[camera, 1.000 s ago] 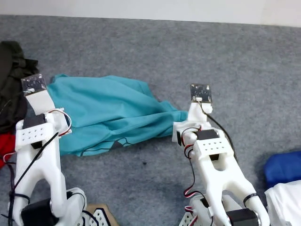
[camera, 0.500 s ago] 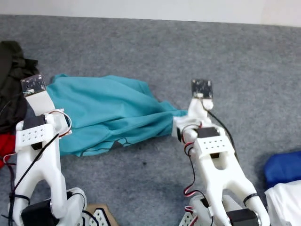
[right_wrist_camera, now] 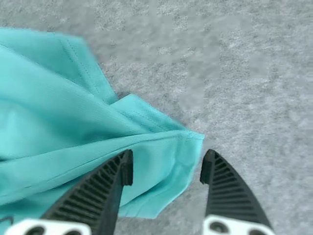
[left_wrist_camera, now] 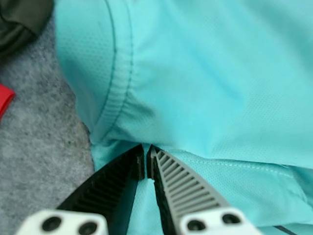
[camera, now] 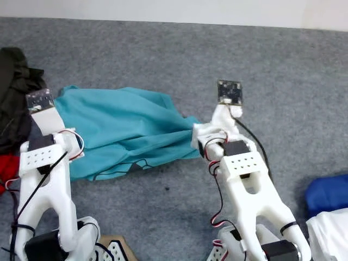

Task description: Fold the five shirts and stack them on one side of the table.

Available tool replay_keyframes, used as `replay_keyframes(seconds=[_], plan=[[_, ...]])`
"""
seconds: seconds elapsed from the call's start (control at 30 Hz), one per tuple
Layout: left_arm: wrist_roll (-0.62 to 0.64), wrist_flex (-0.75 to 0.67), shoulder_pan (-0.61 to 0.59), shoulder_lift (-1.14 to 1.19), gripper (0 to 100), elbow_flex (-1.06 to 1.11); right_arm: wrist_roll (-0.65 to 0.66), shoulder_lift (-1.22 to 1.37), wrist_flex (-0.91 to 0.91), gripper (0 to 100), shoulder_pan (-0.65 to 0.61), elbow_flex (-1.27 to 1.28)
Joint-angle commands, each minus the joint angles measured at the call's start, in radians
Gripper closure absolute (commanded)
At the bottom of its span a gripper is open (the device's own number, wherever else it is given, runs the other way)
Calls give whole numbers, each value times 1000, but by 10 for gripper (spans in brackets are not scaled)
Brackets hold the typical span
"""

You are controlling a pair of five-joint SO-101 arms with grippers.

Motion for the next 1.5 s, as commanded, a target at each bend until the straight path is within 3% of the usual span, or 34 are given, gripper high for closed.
replay_keyframes(seconds=[0.0,0.27,1.1,1.3,1.47], plan=[[8,-54,22,-36,987,13,-9,-2,-41,766,28,-47],[8,-52,22,-36,987,15,-9,251,-36,766,30,-166],[8,-55,19,-30,987,15,-17,274,-36,830,7,-140],[8,-55,18,-30,987,15,-9,306,-35,929,8,-143],[8,-57,16,-30,987,15,-9,372,31,933,8,-197]])
